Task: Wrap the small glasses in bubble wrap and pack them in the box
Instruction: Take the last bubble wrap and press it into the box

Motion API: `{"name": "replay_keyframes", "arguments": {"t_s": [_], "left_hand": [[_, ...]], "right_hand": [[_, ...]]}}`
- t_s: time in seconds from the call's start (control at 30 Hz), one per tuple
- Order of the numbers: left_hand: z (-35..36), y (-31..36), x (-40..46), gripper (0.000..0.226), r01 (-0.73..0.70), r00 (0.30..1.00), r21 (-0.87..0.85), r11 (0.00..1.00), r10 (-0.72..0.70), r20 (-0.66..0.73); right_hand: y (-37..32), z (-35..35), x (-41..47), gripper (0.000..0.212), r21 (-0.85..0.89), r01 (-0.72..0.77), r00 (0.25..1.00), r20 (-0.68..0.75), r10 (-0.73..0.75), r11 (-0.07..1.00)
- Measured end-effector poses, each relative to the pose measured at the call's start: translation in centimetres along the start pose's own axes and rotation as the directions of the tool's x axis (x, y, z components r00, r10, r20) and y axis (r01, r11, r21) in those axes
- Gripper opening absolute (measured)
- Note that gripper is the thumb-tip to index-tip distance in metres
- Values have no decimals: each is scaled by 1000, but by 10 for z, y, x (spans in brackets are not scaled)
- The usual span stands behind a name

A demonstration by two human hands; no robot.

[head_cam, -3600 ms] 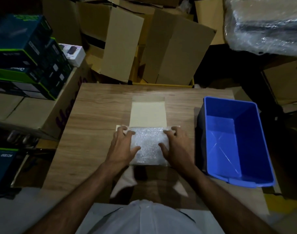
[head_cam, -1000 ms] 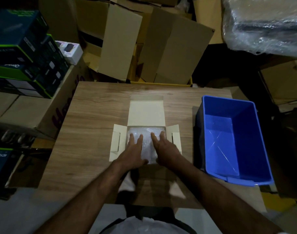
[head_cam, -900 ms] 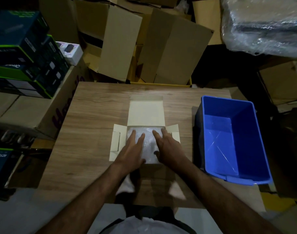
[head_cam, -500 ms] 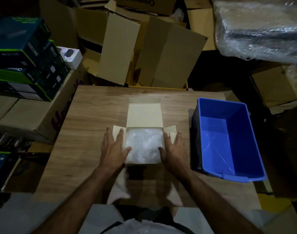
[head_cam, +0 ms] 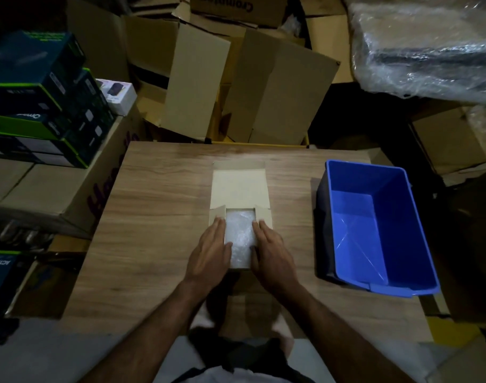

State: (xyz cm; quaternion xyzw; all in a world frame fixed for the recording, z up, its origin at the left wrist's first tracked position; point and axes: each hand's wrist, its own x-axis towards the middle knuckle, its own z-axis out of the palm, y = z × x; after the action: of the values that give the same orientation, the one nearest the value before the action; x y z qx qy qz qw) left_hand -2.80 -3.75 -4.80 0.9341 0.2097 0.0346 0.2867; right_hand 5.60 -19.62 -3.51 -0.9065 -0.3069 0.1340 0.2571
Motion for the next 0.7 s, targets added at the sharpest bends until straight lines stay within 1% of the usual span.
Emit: {"name": "replay_keyframes", "arguments": {"t_s": [0.07, 0.13, 0.17, 0.27, 0.33, 0.43, 0.5, 0.53, 0.6, 0.7], "left_hand": [[8, -4, -2, 61, -58, 998, 76, 995, 56, 31], [13, -8, -1, 67, -86, 995, 139, 987, 79, 56], [14, -11, -2, 69, -89, 994, 162, 983, 78, 74], [14, -14, -1, 71, -99, 991, 221, 970, 76, 113], [13, -17, 3, 68, -121, 987, 247, 961, 90, 135], [10, -23, 18, 60, -132, 981, 228, 965, 94, 172], [5, -25, 32, 50, -104, 988, 193, 976, 80, 130], [1, -25, 41, 51, -82, 992, 183, 980, 63, 106], [-7, -22, 59, 59, -27, 993, 162, 986, 9, 116], [-16, -16, 86, 70, 24, 986, 66, 998, -35, 160]], "right_hand": [[4, 6, -1, 59, -22, 30, 999, 24, -29, 999], [7, 9, -2, 55, -45, 57, 997, 48, -54, 997], [8, 9, -2, 57, -48, 65, 996, 57, -63, 997], [8, 4, -1, 72, -67, 94, 993, 72, -89, 993], [8, 0, 3, 74, -65, 95, 992, 85, -89, 993], [12, -1, 11, 68, -63, 71, 993, 95, -65, 996], [14, -2, 21, 62, -47, 44, 997, 70, -41, 998], [16, -2, 27, 58, -27, 41, 998, 44, -40, 999], [19, -1, 45, 54, 1, 23, 1000, 13, -23, 1000], [23, -3, 76, 68, 2, -77, 992, 98, 76, 997]]}}
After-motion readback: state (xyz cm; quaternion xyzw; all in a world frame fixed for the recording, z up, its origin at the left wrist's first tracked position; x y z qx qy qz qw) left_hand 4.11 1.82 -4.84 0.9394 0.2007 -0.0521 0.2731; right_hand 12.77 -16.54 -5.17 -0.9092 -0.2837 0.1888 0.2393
